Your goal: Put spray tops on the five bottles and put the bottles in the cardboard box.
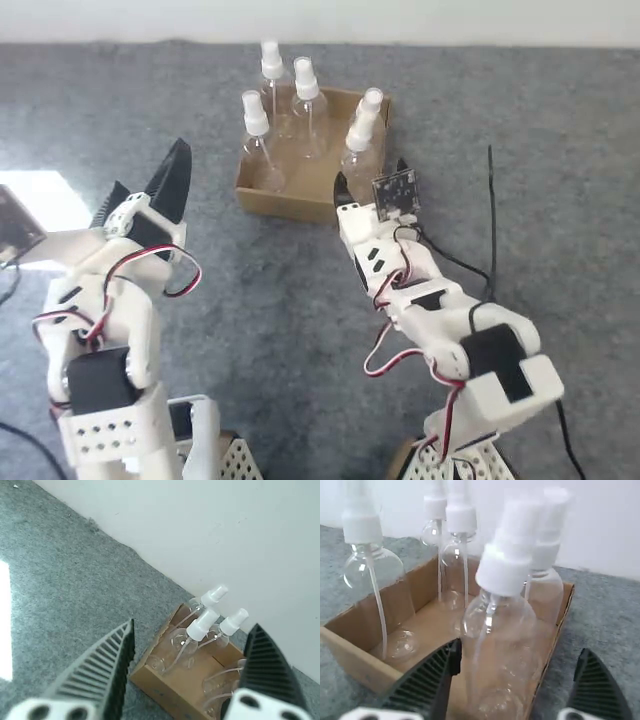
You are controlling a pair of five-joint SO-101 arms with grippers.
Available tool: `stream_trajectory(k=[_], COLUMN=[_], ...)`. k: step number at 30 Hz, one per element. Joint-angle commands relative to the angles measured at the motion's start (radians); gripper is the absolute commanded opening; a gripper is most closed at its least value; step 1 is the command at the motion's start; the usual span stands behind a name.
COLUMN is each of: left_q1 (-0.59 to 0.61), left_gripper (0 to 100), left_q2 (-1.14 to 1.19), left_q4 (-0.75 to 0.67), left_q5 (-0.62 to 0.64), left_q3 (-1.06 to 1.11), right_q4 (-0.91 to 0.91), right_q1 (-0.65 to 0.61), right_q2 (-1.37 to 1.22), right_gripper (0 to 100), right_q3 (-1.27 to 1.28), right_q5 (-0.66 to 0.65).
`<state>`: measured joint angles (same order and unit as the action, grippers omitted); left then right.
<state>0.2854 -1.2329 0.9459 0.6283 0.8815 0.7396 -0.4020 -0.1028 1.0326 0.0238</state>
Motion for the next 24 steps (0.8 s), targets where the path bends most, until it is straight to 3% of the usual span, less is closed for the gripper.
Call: stream_trajectory(k=[1,24], left_q1=[0.002,0.002], left_gripper=[33,33], left_q2=[-0.012,-0.012], left_q4=[-0.025,-0.025], left_q5=[0.011,0.011], left_q3=[-0.007,-0.007], right_q4=[-0.054,-0.054], right_q1=[0.025,-0.001], right_q2=[0.111,0.291], right_gripper=[31.8,31.5], right_q3=[-0.009,0.15], right_q5=[0.035,0.032])
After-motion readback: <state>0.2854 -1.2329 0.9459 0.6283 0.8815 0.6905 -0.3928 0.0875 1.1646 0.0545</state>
